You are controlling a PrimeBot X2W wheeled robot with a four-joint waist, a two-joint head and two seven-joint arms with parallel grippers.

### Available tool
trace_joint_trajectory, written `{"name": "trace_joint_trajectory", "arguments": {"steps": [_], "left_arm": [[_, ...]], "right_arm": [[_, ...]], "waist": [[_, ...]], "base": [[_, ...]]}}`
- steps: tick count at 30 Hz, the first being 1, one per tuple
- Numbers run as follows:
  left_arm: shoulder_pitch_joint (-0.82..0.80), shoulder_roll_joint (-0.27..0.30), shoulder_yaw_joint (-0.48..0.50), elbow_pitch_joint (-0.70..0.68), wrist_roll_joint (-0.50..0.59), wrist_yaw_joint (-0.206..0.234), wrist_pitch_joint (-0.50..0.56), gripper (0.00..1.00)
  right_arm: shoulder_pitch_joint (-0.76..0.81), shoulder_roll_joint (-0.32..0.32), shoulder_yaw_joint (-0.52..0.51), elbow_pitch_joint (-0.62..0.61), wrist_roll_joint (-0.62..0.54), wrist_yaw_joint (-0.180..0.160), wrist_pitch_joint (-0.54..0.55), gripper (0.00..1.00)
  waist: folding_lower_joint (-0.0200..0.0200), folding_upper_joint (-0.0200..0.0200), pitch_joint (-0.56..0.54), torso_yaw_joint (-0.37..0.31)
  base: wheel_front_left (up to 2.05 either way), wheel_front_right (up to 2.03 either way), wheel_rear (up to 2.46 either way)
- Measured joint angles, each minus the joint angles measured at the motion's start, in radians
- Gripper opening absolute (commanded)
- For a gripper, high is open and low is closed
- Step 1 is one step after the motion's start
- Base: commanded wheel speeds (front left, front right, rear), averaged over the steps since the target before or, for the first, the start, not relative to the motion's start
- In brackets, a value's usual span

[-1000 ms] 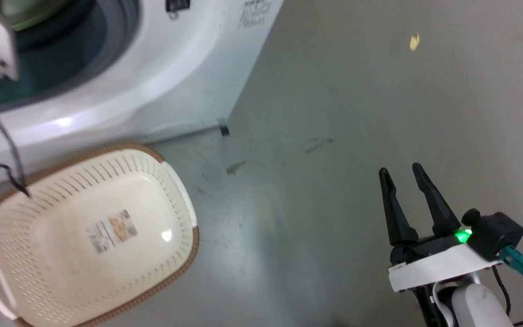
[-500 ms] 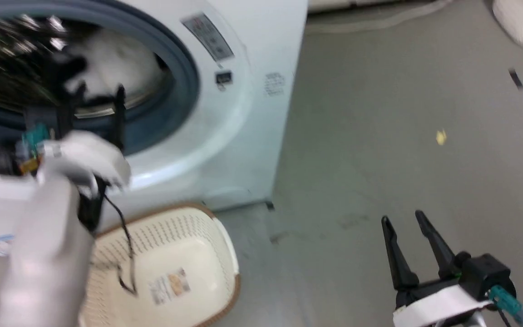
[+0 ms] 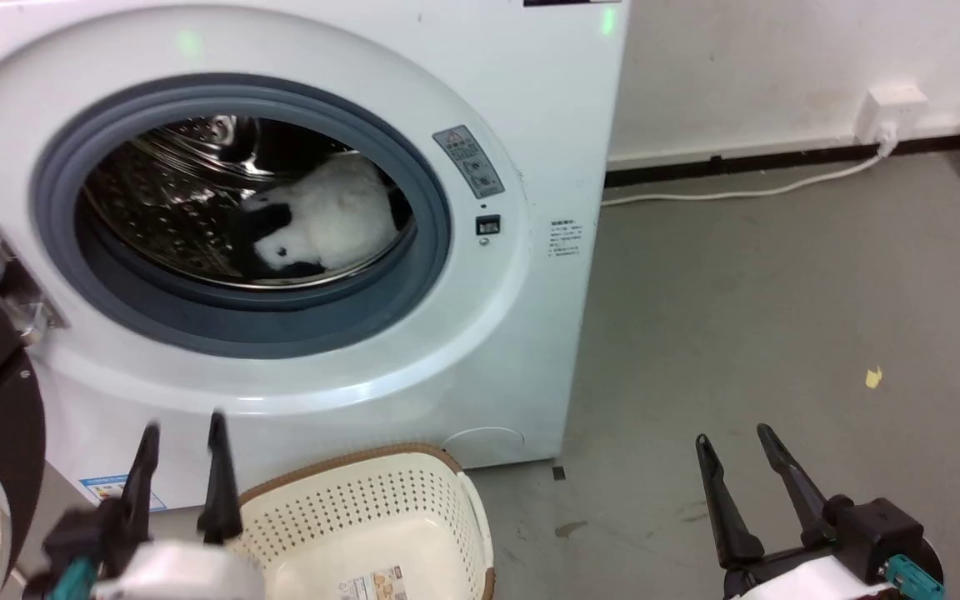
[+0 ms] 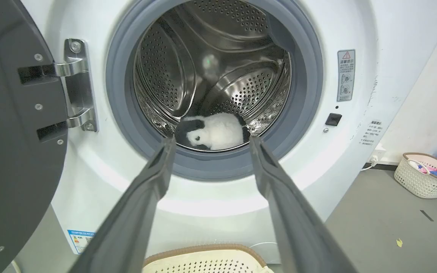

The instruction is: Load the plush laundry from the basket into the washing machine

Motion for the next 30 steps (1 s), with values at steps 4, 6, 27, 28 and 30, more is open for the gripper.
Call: {"name": "trace_joint_trajectory", "arguments": {"steps": [4,6,27,28,30], "left_arm": [[0.097,-0.035,0.031,-0.052,0.008,0.004,0.0,1.0],[0.136,-0.051,0.038,-0.059,0.007,0.003,0.0,1.0],[0.229,-0.078,-0.029,-0.044,0.035,-0.018,0.0,1.0],[0.229,-0.078,-0.032,-0.044,0.035,-0.018,0.0,1.0],[0.229,-0.078,-0.038,-0.044,0.039,-0.018,0.0,1.0]], "right_arm": [[0.01,0.0,0.008,0.001,0.001,0.0,0.0,1.0],[0.02,0.0,0.016,0.004,0.006,0.0,0.0,1.0],[0.042,0.0,0.036,0.012,0.009,0.0,0.0,1.0],[0.043,0.0,0.035,0.012,0.009,0.0,0.0,1.0],[0.045,0.0,0.035,0.012,0.01,0.0,0.0,1.0]], "waist": [[0.0001,0.0,-0.018,0.013],[0.0002,0.0,-0.023,0.019],[0.0003,0.0,-0.018,0.068],[0.0003,0.0,-0.016,0.07],[0.0003,0.0,-0.013,0.072]], "base": [[0.0,0.0,0.0],[0.0,0.0,0.0],[0.0,0.0,0.0],[0.0,0.0,0.0],[0.0,0.0,0.0]]}}
